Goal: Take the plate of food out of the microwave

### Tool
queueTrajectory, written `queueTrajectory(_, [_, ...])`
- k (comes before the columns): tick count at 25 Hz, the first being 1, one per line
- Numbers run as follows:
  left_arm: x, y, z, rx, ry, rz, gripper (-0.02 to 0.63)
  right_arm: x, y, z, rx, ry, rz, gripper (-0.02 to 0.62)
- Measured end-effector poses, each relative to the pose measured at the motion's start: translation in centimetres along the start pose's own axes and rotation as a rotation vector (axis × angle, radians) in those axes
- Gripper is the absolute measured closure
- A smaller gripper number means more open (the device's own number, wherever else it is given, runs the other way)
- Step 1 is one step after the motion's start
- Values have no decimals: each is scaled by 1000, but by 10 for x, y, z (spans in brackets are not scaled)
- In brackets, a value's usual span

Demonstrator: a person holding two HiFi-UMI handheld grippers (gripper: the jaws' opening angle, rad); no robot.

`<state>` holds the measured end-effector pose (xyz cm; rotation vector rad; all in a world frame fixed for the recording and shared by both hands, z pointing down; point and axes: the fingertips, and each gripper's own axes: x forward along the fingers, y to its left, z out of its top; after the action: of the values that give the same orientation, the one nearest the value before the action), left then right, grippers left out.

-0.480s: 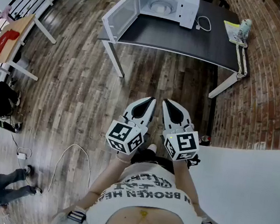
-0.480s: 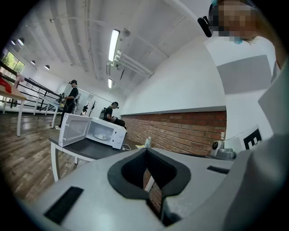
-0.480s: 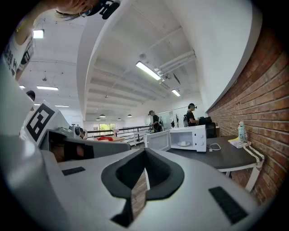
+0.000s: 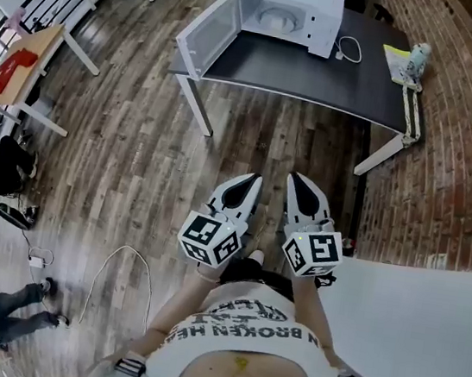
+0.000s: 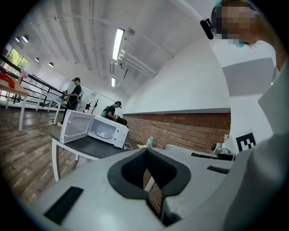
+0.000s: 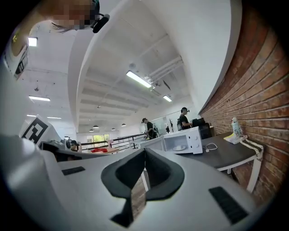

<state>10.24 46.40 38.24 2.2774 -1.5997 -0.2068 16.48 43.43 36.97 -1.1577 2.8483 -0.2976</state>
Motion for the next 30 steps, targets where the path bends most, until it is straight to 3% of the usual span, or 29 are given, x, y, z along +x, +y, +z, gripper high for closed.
queueTrajectory(7, [29,33,6,-7,14,-4,598,33,-17,-3,20,-3,-24,588])
queueTrajectory(21, [139,130,63,-24,26,-147,598,184,-45,14,0,-2,-57,588])
queueTrajectory(30, [162,183,79,-36,50,-181,598,246,-43,4,16,12,-92,588])
